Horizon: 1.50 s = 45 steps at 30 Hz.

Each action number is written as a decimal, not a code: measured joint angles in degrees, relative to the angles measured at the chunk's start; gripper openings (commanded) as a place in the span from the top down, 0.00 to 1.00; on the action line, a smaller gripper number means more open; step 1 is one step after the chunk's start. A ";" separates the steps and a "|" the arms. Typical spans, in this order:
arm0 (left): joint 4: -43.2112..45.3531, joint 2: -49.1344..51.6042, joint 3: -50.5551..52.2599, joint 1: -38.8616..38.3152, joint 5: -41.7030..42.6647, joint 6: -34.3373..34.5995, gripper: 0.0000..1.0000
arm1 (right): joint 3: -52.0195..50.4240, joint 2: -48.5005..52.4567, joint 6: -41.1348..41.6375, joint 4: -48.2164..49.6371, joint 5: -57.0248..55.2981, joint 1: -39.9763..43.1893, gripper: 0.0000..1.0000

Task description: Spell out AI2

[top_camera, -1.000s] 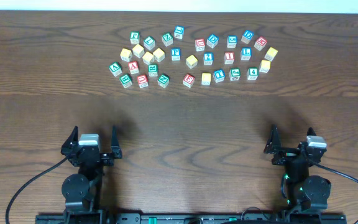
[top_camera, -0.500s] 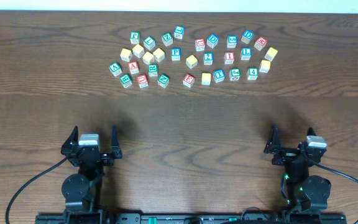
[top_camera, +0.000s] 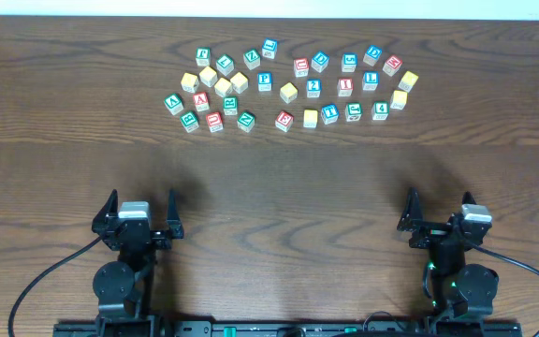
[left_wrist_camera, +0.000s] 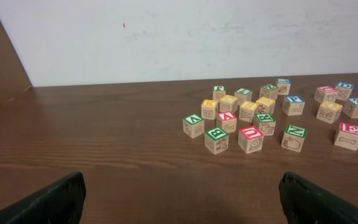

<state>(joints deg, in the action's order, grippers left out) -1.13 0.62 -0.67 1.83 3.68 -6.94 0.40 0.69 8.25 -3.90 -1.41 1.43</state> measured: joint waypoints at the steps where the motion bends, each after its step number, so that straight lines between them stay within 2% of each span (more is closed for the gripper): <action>1: 0.02 0.02 0.00 0.00 -0.02 0.00 0.02 | 0.00 0.00 0.00 0.00 0.00 0.00 0.01; 45: -2.93 1.03 -3.02 0.00 0.07 0.00 0.02 | 2.08 0.00 0.00 3.58 4.83 0.00 0.01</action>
<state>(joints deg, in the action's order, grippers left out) -4.05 1.65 -3.68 1.83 3.75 -6.94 2.48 0.69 8.25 -0.32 3.42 1.43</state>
